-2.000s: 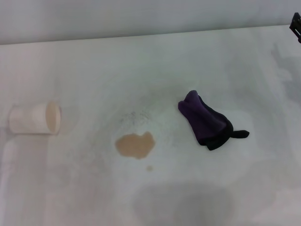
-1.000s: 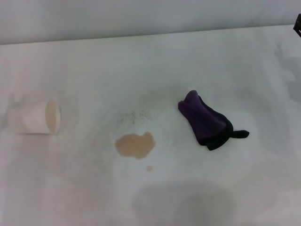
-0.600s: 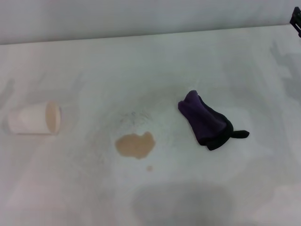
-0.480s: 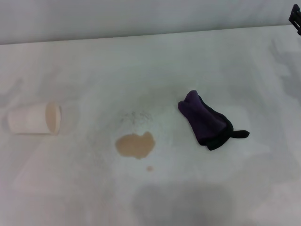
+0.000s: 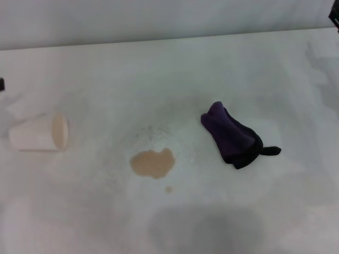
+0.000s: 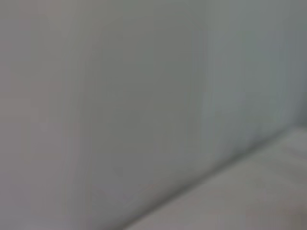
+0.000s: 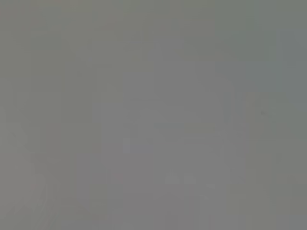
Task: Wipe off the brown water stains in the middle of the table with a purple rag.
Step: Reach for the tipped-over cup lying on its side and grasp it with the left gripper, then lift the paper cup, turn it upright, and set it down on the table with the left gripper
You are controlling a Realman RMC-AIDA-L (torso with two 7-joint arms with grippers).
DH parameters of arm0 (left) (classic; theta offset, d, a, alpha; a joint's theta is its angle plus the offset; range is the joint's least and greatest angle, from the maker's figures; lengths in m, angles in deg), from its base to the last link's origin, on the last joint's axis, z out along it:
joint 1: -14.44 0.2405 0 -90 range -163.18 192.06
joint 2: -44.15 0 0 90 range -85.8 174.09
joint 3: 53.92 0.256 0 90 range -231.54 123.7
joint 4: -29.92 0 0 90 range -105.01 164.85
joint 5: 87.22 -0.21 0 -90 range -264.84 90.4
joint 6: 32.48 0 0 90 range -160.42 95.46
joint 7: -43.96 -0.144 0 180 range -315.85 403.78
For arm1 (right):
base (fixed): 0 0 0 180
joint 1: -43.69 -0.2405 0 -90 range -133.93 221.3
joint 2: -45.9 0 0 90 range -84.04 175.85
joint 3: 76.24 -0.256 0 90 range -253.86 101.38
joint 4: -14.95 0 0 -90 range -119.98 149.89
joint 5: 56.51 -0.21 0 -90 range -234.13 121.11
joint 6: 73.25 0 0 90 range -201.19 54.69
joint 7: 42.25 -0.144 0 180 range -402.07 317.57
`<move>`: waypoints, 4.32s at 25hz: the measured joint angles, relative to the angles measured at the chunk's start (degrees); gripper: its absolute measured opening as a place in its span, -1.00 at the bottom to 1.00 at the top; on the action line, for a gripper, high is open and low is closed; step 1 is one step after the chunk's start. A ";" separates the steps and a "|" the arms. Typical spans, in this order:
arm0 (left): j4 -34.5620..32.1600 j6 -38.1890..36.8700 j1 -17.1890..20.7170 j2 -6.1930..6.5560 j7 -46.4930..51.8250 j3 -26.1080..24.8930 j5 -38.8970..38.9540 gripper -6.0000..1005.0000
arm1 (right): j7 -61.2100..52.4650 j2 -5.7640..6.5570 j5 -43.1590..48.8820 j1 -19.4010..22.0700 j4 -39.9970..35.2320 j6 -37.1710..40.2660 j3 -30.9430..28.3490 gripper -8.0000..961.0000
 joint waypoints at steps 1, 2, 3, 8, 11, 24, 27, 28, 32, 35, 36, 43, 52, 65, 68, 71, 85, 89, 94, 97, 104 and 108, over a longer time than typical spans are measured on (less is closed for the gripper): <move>0.46 -0.09 -1.02 0.25 -1.28 0.03 -3.03 0.77 | 0.00 0.00 -0.01 0.02 0.00 -0.04 -0.69 0.82; 0.66 -0.12 -1.95 0.59 -1.65 0.05 -5.53 0.77 | 0.00 0.02 -0.02 0.01 0.01 -0.08 -1.40 0.82; 0.88 -0.14 -2.86 0.88 -1.78 0.09 -7.80 0.77 | 0.00 0.06 -0.02 -0.06 0.02 -0.08 -2.04 0.82; 4.70 -1.11 -8.64 1.54 -1.20 0.14 -18.40 0.77 | 0.00 0.15 -0.02 -0.38 -0.27 -0.11 -4.72 0.82; 6.35 -1.95 -12.11 1.77 -0.43 0.15 -25.72 0.77 | 0.02 0.26 -0.01 -0.77 -0.98 0.47 -6.08 0.82; 9.64 3.89 -24.88 -1.92 -2.16 0.29 -50.46 0.76 | 0.05 0.31 -0.07 -1.92 -2.19 1.27 -10.21 0.82; 9.39 7.39 -25.85 -3.81 -5.41 0.31 -51.23 0.75 | 0.06 0.18 -0.09 -2.03 -1.94 1.27 -10.24 0.82; 9.30 7.94 -25.88 -4.05 -5.93 0.31 -51.26 0.75 | 0.05 0.14 -0.10 -2.04 -1.88 1.27 -10.25 0.82; 8.84 10.53 -25.88 -5.83 -8.54 0.32 -51.40 0.75 | 0.02 0.07 -0.11 -2.04 -1.74 1.27 -10.27 0.82; 8.41 10.75 -26.01 -6.30 -8.93 0.32 -51.49 0.74 | 0.01 0.02 -0.11 -2.00 -1.71 1.27 -10.27 0.82; 8.02 10.82 -26.02 -6.37 -8.92 0.32 -51.51 0.74 | 0.01 0.01 -0.11 -1.97 -1.70 1.27 -10.27 0.82; 5.55 16.34 -23.91 -8.67 -8.81 0.24 -50.07 0.74 | -0.07 -0.02 -0.10 -1.59 -1.68 1.07 -10.26 0.82; 1.16 21.15 -21.75 -9.09 -9.47 0.22 -45.71 0.73 | -0.09 0.13 -0.10 -1.40 -1.15 0.90 -10.26 0.82; -0.15 23.36 -19.98 -8.89 -9.83 0.13 -39.81 0.72 | -0.09 0.24 -0.10 -1.33 -1.20 0.85 -10.27 0.82; 0.02 23.25 -19.54 -8.88 -9.86 0.14 -34.97 0.63 | -0.09 0.25 -0.06 -1.31 -1.31 0.85 -10.22 0.82; -0.22 24.06 -17.44 -9.29 -11.27 0.14 -22.41 0.55 | -0.09 0.25 0.04 -1.24 -1.34 0.85 -9.87 0.82; -30.02 27.32 2.54 -10.54 -37.91 0.03 34.19 0.56 | -0.09 0.02 0.44 -0.69 -1.09 0.82 -8.84 0.82; -40.57 29.10 7.13 -10.95 -44.55 -0.06 45.56 0.56 | -0.11 0.11 0.51 -0.65 -1.07 0.72 -8.15 0.82; -49.38 34.34 9.95 -11.36 -44.58 -0.09 54.17 0.56 | -0.15 0.08 0.53 -0.71 -1.28 0.40 -5.43 0.82; -51.54 37.03 10.19 -11.43 -44.69 -0.08 54.81 0.56 | -0.16 0.07 0.53 -0.74 -1.40 -0.32 -3.84 0.82; -52.19 42.52 10.39 -11.69 -45.05 -0.04 51.75 0.57 | -0.18 -0.07 0.52 -0.13 -1.09 -2.61 -2.56 0.82; -52.54 43.52 11.73 -11.68 -46.58 -0.04 49.11 0.57 | -0.18 -0.16 0.51 0.26 -0.99 -3.60 -0.81 0.82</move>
